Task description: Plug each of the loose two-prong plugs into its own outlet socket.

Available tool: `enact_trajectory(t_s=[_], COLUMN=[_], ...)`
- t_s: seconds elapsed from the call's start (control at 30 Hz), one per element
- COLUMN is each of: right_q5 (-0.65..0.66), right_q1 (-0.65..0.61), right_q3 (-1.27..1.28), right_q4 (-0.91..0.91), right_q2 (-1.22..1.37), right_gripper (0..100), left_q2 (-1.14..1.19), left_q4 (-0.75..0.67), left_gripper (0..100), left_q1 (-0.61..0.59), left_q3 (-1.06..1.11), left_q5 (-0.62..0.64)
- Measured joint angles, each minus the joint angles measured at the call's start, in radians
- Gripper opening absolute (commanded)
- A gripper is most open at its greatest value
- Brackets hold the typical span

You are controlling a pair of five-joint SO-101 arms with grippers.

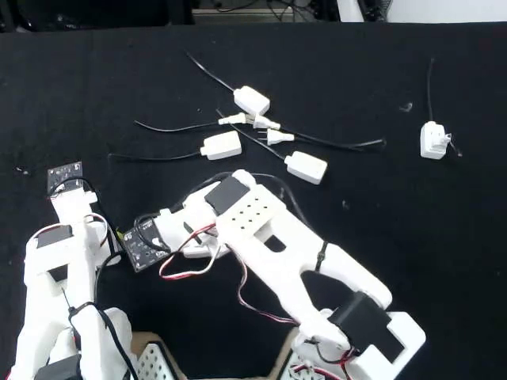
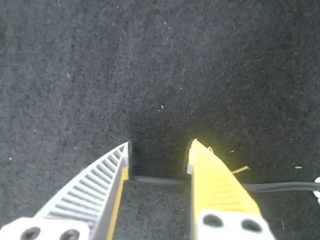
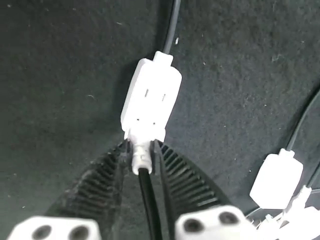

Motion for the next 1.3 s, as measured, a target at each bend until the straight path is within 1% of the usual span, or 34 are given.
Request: enact_trajectory(t_s=[0.3,0.77,1.0,1.3], right_q5=[-0.002,-0.023,-0.023,-0.023], right_q1=[-0.002,-0.002,-0.002,0.0], right_q3=[-0.02,-0.061,-0.061,-0.063], right_q4=[0.064,0.072,0.072,0.071], right_q2=[-0.031,-0.031,0.04,0.057], right_gripper=[1.0,1.0,1.0,1.0], left_q2=[0.0,0.0,0.0,0.0], left_q4=[0.0,0.0,0.0,0.0], left_gripper=[20,20,20,20], left_q1=[0.0,0.0,0.0,-0.003], left_q3=[0.0,0.0,0.0,0.0], left_q5=[0.0,0.0,0.0,0.0])
